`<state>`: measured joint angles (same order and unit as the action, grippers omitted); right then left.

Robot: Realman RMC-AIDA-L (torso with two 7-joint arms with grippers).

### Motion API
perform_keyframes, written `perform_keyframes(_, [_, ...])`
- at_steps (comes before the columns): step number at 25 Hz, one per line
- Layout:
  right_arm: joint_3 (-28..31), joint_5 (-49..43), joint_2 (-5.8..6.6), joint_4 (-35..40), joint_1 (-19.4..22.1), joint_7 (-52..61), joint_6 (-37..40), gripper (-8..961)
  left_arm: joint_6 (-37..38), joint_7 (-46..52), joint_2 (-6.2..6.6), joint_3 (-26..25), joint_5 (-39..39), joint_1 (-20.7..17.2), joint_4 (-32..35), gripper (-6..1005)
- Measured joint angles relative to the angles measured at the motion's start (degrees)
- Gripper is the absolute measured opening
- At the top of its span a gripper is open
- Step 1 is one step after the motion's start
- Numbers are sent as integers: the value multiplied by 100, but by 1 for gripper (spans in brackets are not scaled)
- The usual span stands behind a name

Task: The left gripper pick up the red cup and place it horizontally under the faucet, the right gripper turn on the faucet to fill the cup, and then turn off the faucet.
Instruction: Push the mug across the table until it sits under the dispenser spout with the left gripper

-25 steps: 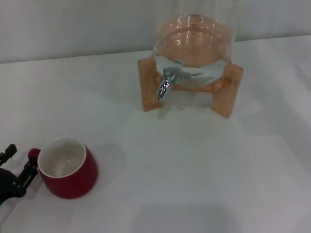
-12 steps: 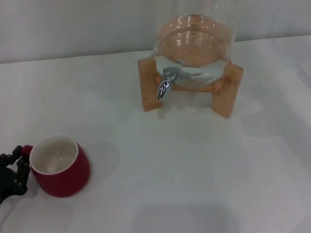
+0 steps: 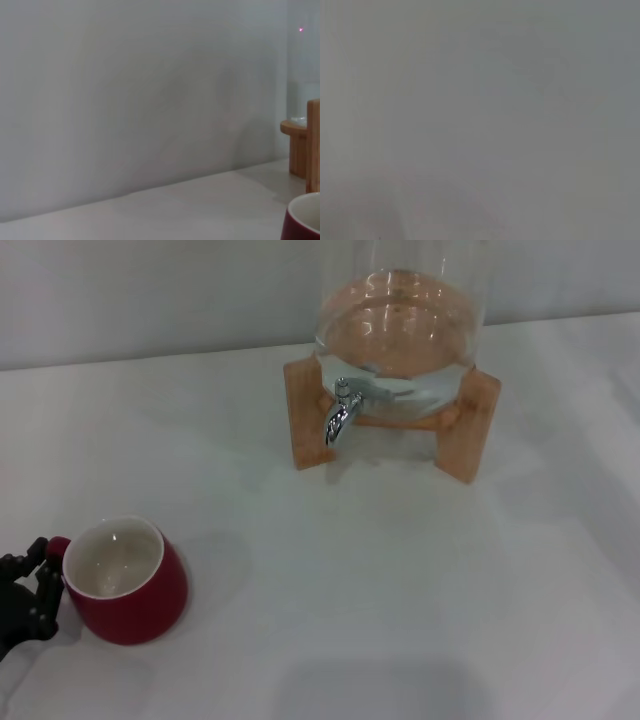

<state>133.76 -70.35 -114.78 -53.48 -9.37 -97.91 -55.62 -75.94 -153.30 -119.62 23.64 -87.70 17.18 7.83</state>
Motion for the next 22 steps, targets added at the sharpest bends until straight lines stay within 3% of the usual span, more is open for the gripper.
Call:
perform_keyframes(14, [-20,-1,0,5,17,1,-110,632,-264,94,11,-44,-117,96,-2,140])
perform_keyframes(22, [-20,-5,0,5,8,1,-168,632,-236,335,25,-38,-185,345,-1,140])
